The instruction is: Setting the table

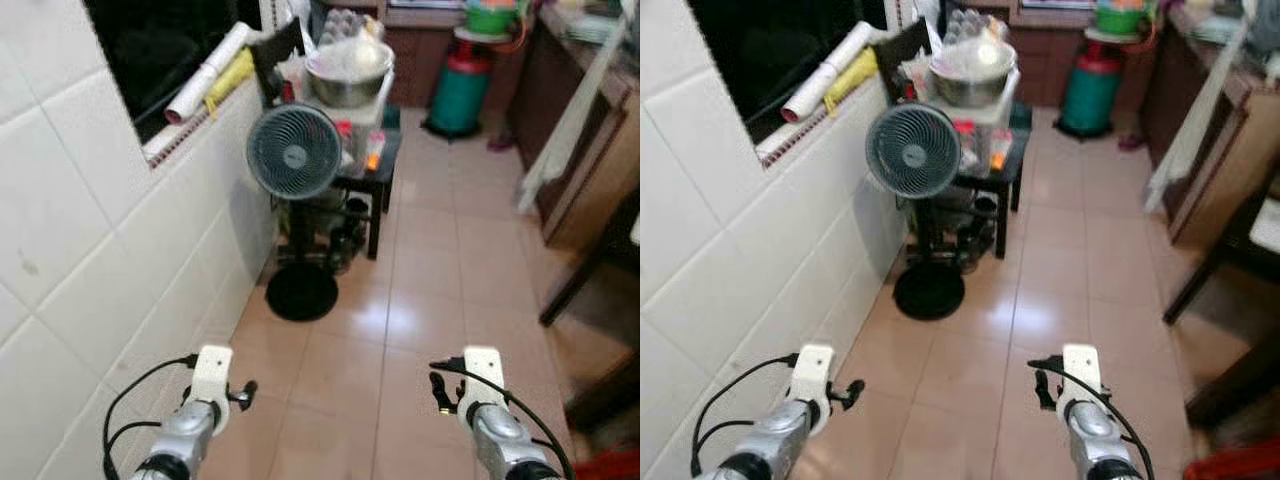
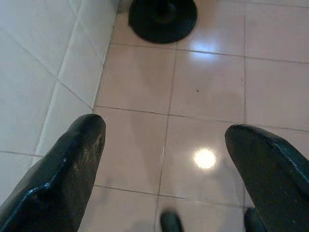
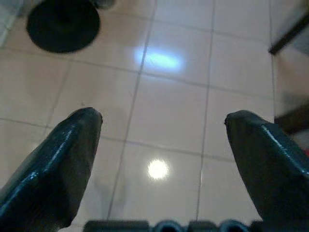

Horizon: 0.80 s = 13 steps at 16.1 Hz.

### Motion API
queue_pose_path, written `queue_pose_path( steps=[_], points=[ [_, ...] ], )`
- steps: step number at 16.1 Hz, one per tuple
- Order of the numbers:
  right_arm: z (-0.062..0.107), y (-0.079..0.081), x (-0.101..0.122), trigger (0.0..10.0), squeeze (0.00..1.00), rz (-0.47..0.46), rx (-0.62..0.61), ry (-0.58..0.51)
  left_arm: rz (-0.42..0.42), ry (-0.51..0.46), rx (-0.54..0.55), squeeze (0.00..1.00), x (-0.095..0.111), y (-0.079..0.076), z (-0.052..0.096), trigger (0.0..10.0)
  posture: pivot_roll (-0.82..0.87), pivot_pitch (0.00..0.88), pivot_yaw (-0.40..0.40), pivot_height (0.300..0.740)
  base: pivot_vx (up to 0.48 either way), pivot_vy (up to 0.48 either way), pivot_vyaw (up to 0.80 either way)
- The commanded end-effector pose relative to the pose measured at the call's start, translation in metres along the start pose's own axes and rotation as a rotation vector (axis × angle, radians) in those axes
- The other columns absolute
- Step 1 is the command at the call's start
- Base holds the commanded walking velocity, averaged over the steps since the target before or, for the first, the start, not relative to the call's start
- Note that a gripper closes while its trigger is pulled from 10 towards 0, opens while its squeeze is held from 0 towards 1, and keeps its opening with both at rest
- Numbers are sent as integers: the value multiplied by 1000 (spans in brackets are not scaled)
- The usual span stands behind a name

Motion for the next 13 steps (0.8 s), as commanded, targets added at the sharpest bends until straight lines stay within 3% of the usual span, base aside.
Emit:
queue_pose_path(
  steps=[1, 4, 8, 13],
  points=[
    [-1, 11, -1, 10000, 0, -7, 30, 1, -8, 14, 24, 0, -4, 10, 2, 10000, -91, 0, 28, 740, 371, 0, 0],
    [-1, 13, -2, 10000, 0, -11, 30, 5, -9, 19, 25, 0, -6, 12, 3, 10000, -89, 0, 31, 740, 368, 257, 0],
    [-1, 14, -2, 10000, 0, -17, 31, 8, -20, 20, 24, 0, -6, 13, 3, 10000, -90, 0, 37, 740, 356, 282, -503],
    [-1, 14, -2, 10000, 0, -22, 33, 10, -21, 19, 30, 0, -5, 14, 3, 10000, -88, 0, 40, 740, 262, 223, 0]
  ],
)
Point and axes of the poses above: a point about 5 cm out from each wrist's last joint towards the gripper, its own z axis pointing back from the gripper into the wrist, its own x axis along the axis of the wrist's last joint, y = z × x, the point moved 2 cm from there along -z, pointing out of the wrist towards the gripper, and after that the axes turned 6 degrees about -z, right-handed, at the moved point
